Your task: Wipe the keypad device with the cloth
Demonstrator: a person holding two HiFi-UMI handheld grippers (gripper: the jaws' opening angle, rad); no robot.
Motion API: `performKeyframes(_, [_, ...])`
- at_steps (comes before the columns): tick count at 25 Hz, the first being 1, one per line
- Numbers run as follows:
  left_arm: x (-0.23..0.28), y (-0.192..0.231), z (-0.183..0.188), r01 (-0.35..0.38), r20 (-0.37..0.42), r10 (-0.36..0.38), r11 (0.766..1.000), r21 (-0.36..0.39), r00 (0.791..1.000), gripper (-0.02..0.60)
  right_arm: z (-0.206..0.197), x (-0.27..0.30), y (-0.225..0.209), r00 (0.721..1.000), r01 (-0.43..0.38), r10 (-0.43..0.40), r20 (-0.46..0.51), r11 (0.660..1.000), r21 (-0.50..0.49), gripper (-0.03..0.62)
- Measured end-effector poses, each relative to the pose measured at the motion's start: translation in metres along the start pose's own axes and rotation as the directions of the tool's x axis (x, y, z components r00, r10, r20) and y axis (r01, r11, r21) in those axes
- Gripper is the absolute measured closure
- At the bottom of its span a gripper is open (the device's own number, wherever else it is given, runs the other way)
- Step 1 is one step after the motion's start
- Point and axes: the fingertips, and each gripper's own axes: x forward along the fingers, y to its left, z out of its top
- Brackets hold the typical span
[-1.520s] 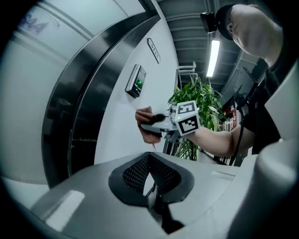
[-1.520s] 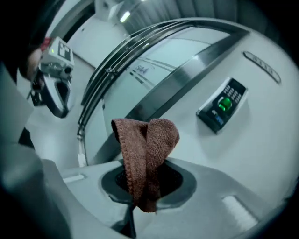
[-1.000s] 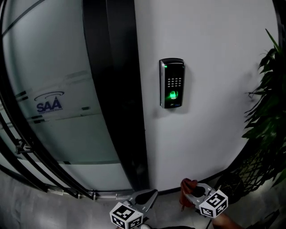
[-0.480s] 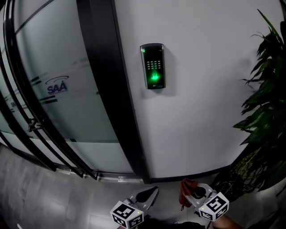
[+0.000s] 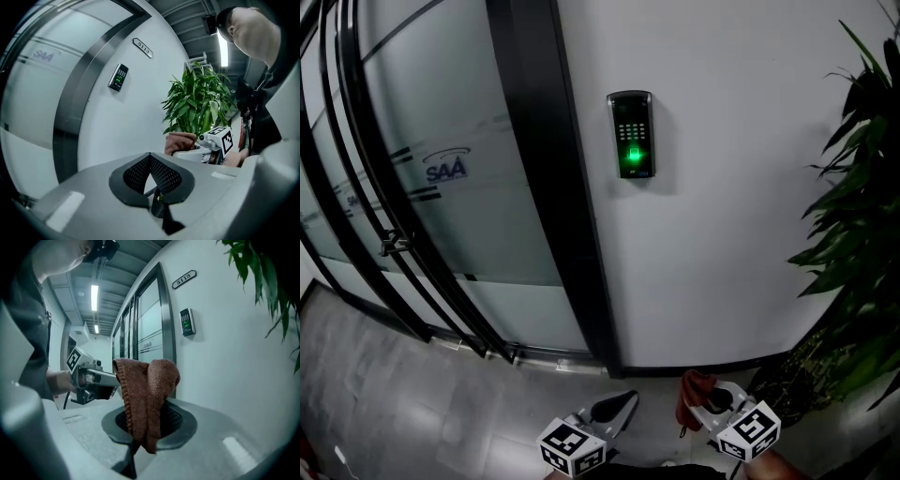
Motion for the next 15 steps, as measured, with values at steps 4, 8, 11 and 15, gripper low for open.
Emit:
performKeyframes(4, [-0.010, 0.009, 0.012, 0.032, -0.013, -0.032, 0.999, 0.033, 0.999, 0.565, 0.009, 0.010, 0.007, 0.999, 0.035, -0.035, 0.017, 0.999, 0.019, 0.540])
performKeyframes(8, [-0.023, 0.028, 0.025, 0.059, -0.022, -0.057, 0.997, 0.058, 0.998, 0.565, 0.021, 0.027, 0.019, 0.996, 0.076, -0.077, 0.045, 0.997, 0.028, 0.540])
performKeyframes(11, [-0.034, 0.042, 0.028, 0.079, -0.038, -0.076, 0.994, 0.069, 0.996, 0.565, 0.025, 0.039, 0.032, 0.993, 0.098, -0.100, 0.064, 0.994, 0.043, 0.540])
performKeyframes(15, [-0.044, 0.058, 0.027, 0.103, -0.058, -0.099, 0.992, 0.071, 0.993, 0.565, 0.017, 0.049, 0.048, 0.990, 0.130, -0.134, 0.053, 0.989, 0.075, 0.540])
